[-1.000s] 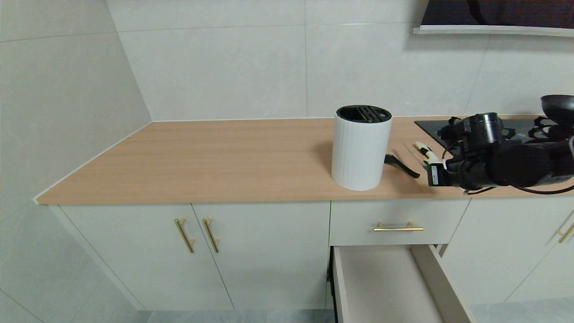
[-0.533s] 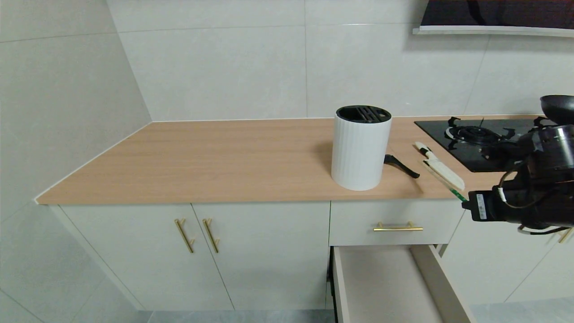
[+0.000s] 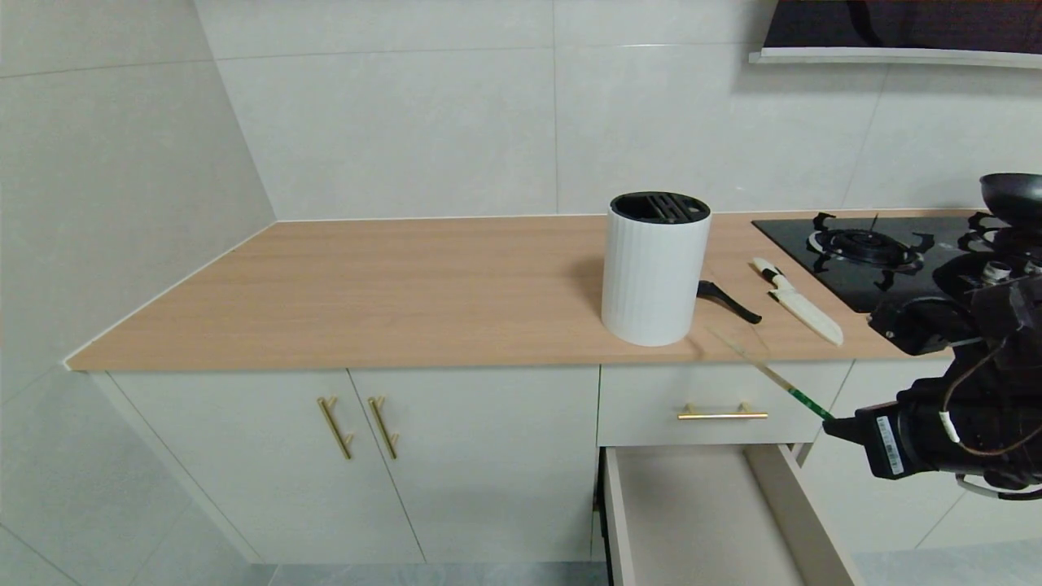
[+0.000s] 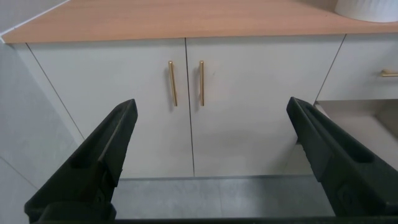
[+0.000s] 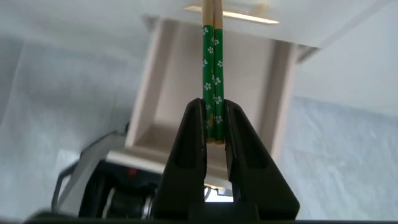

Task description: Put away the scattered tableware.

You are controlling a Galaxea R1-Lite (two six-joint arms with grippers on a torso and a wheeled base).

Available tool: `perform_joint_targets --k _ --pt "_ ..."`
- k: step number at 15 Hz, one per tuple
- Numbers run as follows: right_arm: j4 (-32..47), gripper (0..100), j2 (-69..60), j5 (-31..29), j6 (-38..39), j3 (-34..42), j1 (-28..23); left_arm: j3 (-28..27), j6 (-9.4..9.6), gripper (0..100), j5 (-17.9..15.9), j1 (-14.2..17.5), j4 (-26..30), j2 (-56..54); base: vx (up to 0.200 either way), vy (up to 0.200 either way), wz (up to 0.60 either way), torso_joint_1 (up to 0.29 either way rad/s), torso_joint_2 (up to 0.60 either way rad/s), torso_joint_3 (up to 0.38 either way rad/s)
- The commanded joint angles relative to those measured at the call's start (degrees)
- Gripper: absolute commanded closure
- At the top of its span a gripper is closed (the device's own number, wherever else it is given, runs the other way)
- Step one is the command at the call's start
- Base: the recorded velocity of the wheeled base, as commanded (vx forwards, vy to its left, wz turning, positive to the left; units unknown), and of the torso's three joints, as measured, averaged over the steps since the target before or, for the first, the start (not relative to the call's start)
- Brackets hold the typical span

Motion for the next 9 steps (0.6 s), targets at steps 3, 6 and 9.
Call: perform_joint_targets --k 3,6,9 --pt "-0.1 100 -0.5 -0.1 -0.3 1.3 3.2 -0.1 0.08 0 0.0 0.0 0.0 0.0 0.000 0.000 0.00 0.000 0.00 0.000" --pt "-0.1 100 -0.5 0.0 -0.3 1.6 3.9 0.0 -0.01 0 0.0 0.0 0.0 0.0 0.000 0.000 0.00 0.000 0.00 0.000" --pt "-0.1 100 -0.5 0.0 -0.3 1.8 4.0 0.0 0.08 0 0.0 0.0 0.0 0.0 0.000 0.000 0.00 0.000 0.00 0.000"
